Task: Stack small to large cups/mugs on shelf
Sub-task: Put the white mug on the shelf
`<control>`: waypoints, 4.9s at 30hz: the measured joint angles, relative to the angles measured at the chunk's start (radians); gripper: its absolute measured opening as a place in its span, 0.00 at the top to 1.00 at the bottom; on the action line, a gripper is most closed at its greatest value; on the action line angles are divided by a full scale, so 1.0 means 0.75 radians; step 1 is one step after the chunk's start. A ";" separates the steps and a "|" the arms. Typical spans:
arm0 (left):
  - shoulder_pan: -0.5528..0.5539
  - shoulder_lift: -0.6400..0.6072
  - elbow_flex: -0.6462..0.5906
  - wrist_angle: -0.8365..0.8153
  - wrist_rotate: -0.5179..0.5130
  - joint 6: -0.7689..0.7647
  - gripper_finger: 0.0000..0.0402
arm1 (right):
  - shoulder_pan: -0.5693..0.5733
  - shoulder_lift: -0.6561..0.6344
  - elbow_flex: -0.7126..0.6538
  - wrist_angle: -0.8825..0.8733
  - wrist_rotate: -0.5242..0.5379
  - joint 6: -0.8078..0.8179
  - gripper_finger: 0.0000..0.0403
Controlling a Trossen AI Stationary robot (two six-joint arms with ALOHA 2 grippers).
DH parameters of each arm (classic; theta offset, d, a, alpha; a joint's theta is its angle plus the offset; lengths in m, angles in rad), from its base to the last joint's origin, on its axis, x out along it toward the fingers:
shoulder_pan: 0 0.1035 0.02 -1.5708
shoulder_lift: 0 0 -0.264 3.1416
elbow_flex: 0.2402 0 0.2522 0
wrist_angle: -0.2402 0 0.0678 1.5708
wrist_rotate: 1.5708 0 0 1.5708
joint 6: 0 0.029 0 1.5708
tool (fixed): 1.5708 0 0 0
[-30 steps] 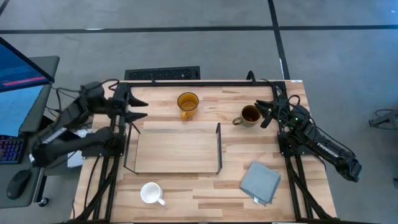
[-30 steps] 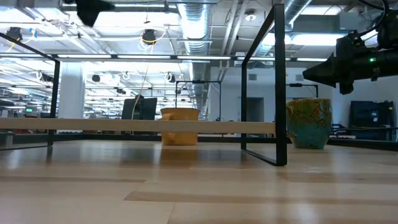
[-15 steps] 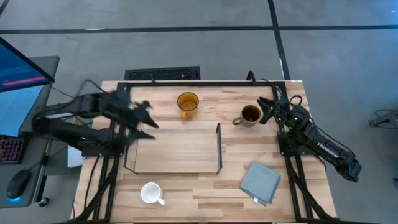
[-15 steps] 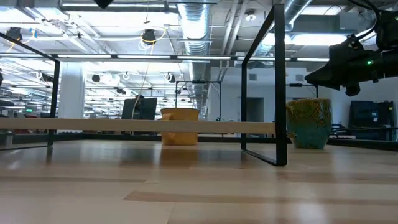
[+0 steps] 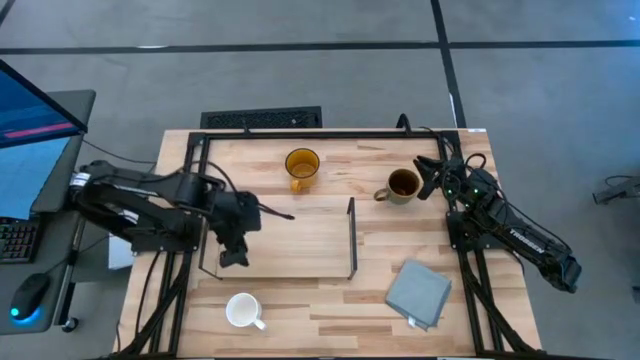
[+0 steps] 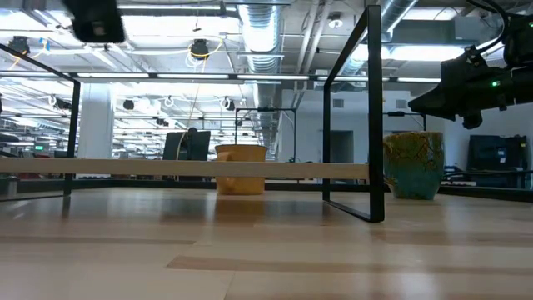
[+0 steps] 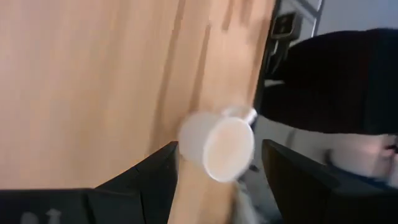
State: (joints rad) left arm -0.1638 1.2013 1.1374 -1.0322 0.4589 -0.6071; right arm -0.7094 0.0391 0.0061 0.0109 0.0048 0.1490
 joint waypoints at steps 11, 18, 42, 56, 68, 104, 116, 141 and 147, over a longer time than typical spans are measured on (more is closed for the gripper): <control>-0.135 0.232 0.000 0.051 0.139 -0.246 0.45 | 0.000 0.000 0.000 -0.002 -0.001 0.000 0.72; -0.198 0.372 0.001 0.036 0.071 -0.371 0.45 | 0.000 0.000 0.000 -0.003 -0.002 0.000 0.72; -0.571 0.386 0.101 0.012 -0.400 -0.986 0.45 | 0.000 0.000 0.000 -0.003 -0.005 0.000 0.72; -0.630 0.400 0.053 0.092 -0.321 -1.300 0.45 | 0.000 0.000 0.000 -0.003 -0.005 0.000 0.72; -0.648 0.530 0.048 0.138 -0.223 -1.350 0.45 | 0.000 0.000 0.000 -0.004 -0.005 0.000 0.72; -0.655 0.485 0.049 0.002 -0.309 -1.405 0.45 | 0.000 0.000 0.000 -0.004 -0.005 -0.001 0.72; -0.661 0.521 0.049 0.018 -0.379 -1.435 0.45 | 0.000 0.001 0.000 -0.003 -0.005 -0.001 0.72; -0.663 0.520 -0.038 0.093 -0.394 -1.485 0.45 | 0.000 0.001 0.000 -0.003 -0.003 -0.003 0.72; -0.663 0.520 -0.038 0.094 -0.395 -1.437 0.50 | 0.000 0.001 0.000 -0.003 -0.003 -0.047 0.72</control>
State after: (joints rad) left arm -0.6609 1.5913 1.1088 -0.9615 0.1626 -1.6849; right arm -0.7094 0.0399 0.0063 0.0084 0.0029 0.1134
